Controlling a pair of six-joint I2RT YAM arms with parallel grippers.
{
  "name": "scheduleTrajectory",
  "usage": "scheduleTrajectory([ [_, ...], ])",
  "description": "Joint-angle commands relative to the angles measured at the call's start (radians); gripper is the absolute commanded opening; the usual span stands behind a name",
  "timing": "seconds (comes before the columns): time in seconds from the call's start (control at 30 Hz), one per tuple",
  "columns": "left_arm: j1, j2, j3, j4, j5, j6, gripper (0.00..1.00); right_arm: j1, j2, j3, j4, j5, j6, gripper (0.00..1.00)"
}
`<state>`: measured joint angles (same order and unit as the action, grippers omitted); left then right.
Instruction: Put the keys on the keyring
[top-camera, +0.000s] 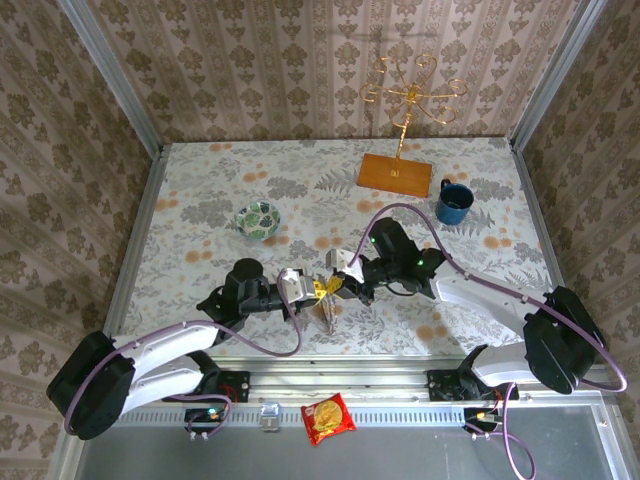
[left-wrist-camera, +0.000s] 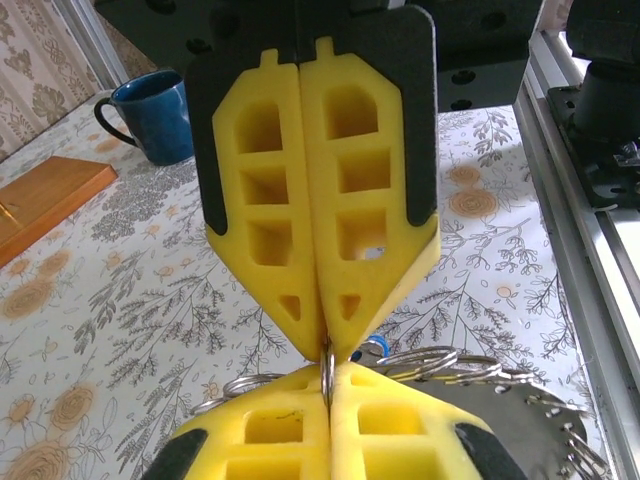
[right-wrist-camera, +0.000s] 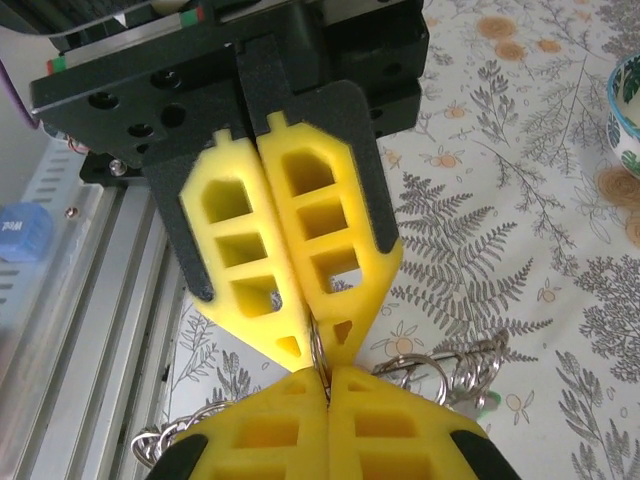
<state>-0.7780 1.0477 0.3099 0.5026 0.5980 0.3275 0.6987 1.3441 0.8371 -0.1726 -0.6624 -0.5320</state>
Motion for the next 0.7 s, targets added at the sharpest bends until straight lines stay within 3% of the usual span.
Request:
scheduleTrajectory([
  [0.0, -0.003, -0.015, 0.05, -0.038, -0.008, 0.027, 0.15, 0.021, 0.013, 0.075, -0.129, 0.059, -0.078, 0.0],
  [0.33, -0.004, -0.006, 0.153, -0.296, -0.046, 0.131, 0.14, 0.083, 0.041, 0.197, -0.295, 0.141, -0.179, 0.0],
  [0.47, -0.004, 0.0, 0.169, -0.334, -0.034, 0.148, 0.01, 0.093, 0.041, 0.21, -0.273, 0.106, -0.166, 0.0],
  [0.53, -0.004, -0.003, 0.168, -0.33, -0.03, 0.147, 0.0, 0.088, 0.035, 0.192, -0.229, 0.104, -0.135, 0.0],
  [0.6, -0.003, -0.009, 0.157, -0.312, -0.028, 0.141, 0.0, 0.072, 0.013, 0.154, -0.169, 0.104, -0.093, 0.14],
  [0.67, -0.003, -0.016, 0.142, -0.28, -0.018, 0.127, 0.0, 0.047, -0.01, 0.109, -0.117, 0.1, -0.053, 0.21],
])
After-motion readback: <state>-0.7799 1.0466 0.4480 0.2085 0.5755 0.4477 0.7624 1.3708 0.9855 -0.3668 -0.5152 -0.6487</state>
